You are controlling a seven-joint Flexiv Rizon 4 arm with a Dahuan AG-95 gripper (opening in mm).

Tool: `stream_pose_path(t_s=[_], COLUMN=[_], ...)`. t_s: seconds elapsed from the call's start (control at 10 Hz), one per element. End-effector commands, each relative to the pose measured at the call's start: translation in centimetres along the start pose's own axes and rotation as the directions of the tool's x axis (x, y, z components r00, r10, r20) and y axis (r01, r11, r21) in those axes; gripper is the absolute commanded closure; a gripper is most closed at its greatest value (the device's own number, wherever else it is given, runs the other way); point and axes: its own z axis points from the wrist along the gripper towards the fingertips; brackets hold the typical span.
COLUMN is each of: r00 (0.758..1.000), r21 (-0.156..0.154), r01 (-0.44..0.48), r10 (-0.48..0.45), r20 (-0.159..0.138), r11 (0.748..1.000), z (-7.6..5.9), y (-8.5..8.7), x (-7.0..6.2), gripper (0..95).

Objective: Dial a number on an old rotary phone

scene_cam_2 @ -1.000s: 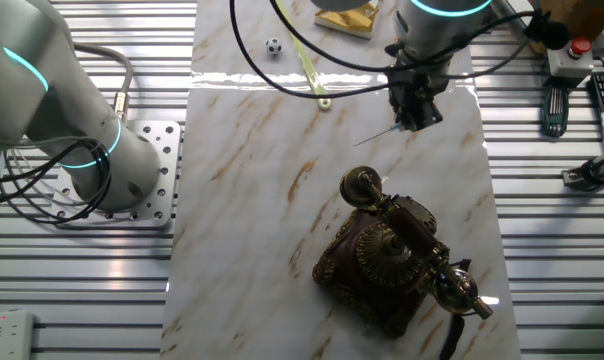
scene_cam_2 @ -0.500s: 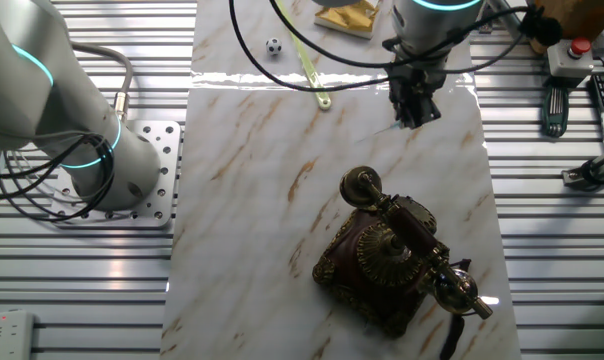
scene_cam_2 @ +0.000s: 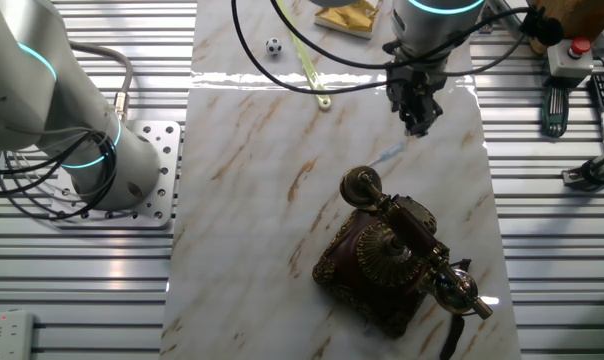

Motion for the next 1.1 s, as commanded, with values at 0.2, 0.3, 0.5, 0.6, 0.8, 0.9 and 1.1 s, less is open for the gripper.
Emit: stream_pose_path(t_s=[0.2,0.3,0.5,0.6,0.8,0.9,1.1], r00=[1.0,1.0,1.0,1.0,1.0,1.0,1.0], r21=[0.001,0.001,-0.002,-0.003,-0.003,-0.004,-0.006], r01=[0.005,0.006,0.007,0.008,0.005,0.005,0.004], r10=[-0.005,-0.006,-0.007,-0.008,-0.005,-0.005,-0.004], r20=[-0.002,0.0,0.003,0.003,0.005,0.007,0.013], r11=[1.0,1.0,1.0,1.0,1.0,1.0,1.0], z=[-0.11,-0.12,-0.14,-0.16,-0.25,-0.26,-0.29], y=[0.07,0.08,0.1,0.11,0.17,0.18,0.21], x=[0.11,0.11,0.12,0.12,0.15,0.15,0.16], gripper=[38.0,38.0,38.0,38.0,38.0,38.0,38.0])
